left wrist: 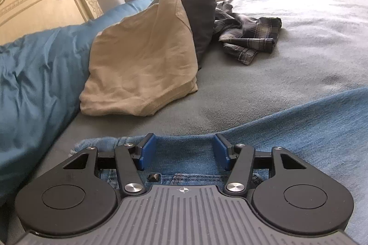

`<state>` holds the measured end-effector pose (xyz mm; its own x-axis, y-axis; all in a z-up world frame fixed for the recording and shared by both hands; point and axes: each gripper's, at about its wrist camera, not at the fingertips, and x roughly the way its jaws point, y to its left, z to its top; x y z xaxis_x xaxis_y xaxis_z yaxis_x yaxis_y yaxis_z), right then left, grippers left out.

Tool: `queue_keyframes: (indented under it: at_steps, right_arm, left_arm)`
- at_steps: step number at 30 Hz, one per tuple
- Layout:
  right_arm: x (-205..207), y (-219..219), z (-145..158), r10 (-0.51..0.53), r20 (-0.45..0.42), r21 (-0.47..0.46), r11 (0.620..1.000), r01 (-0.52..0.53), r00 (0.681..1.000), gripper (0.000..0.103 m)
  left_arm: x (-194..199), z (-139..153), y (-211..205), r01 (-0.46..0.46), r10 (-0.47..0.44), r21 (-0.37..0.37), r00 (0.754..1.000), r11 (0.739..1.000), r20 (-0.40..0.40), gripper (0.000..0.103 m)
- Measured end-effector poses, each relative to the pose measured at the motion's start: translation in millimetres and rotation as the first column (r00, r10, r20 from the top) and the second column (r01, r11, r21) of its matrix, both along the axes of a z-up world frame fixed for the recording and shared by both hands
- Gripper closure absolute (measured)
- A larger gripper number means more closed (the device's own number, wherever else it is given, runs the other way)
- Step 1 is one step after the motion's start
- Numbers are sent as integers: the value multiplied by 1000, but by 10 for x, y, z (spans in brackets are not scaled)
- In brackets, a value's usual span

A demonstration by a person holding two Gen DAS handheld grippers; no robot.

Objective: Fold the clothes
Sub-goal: 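Pinch the jeans leg edge with the right gripper near the left gripper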

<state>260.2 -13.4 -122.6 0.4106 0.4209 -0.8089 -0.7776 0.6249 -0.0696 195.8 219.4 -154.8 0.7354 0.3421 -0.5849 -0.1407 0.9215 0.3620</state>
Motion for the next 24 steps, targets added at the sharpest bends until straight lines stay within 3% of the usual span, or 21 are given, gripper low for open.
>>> queue_keyframes:
  at_steps: [3, 6, 9, 11, 13, 15, 21, 24]
  right_arm:
    - [13, -41, -16, -15, -14, 22, 1000, 15, 1000, 103]
    - [26, -82, -32, -30, -29, 44, 999, 31, 999, 103]
    - [39, -123, -48, -44, -43, 66, 997, 47, 998, 103]
    - [95, -189, -13, -76, -85, 103, 991, 85, 993, 99]
    - [202, -346, 43, -125, -157, 168, 974, 151, 980, 85]
    - [289, -595, 150, -182, -205, 226, 947, 227, 962, 80]
    - [204, -1571, 629, -317, -189, 317, 876, 364, 929, 78]
    - [-1, -1826, 633, -302, -166, 308, 889, 340, 939, 67]
  left_arm:
    - [-18, 125, -33, -1, 2, -7, 1000, 1000, 28, 48]
    - [-24, 308, -128, 18, -14, -59, 997, 998, 72, 49]
    - [44, 406, -403, 130, -124, -124, 991, 984, 52, 49]
    - [108, 398, -594, 183, -184, -187, 983, 965, 14, 49]
    - [180, 343, -785, 216, -232, -254, 972, 943, -36, 49]
    - [216, 264, -880, 218, -239, -249, 970, 944, -55, 49]
    - [302, 97, -989, 217, -239, -223, 968, 950, -76, 48]
    - [335, 84, -957, 199, -223, -244, 972, 949, -75, 48]
